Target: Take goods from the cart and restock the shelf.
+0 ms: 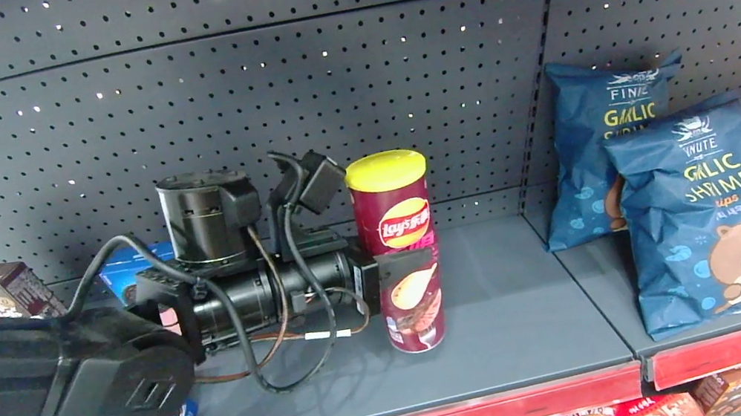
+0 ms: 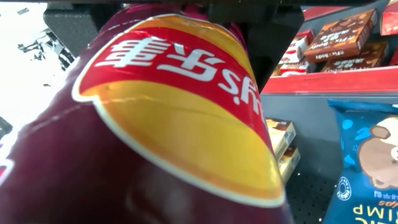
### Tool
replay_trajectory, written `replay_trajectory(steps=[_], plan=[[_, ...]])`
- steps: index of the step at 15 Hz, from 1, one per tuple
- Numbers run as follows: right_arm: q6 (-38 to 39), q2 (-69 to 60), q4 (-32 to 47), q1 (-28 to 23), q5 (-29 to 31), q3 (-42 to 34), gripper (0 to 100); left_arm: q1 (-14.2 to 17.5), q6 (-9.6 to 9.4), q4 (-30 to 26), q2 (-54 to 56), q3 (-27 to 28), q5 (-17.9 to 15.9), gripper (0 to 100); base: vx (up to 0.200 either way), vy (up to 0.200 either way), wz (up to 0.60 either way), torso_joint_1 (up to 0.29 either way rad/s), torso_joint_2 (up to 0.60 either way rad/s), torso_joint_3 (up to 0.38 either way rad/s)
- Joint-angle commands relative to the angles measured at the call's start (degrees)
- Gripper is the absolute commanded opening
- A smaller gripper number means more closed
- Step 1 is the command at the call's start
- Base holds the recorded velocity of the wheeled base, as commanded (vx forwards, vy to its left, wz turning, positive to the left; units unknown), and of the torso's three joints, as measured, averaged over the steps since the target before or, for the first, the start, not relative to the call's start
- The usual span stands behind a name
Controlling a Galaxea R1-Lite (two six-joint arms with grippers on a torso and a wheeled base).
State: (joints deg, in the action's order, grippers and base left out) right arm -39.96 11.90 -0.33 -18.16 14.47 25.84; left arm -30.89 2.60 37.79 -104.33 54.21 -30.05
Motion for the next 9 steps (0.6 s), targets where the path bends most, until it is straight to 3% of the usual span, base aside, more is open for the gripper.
replay_trajectory(steps=[1, 5, 9], plan=[[-0.03, -2.85, 1.65, 0.32, 0.03, 0.35, 0, -0.66, 0.04, 0.00, 4.92, -3.85, 0.08, 0, 0.000, 0.000, 0.00, 0.000, 0.00, 0.000], [-0.03, -3.90, 2.61, 1.29, 0.12, 0.79, 0, -0.66, 0.04, -0.09, 6.86, -7.72, 0.25, 0, 0.000, 0.000, 0.00, 0.000, 0.00, 0.000], [-0.03, -3.90, 2.61, 1.29, 0.12, 0.87, 0, -0.57, 0.04, 0.00, 5.80, -7.81, 0.25, 0, 0.000, 0.000, 0.00, 0.000, 0.00, 0.000]])
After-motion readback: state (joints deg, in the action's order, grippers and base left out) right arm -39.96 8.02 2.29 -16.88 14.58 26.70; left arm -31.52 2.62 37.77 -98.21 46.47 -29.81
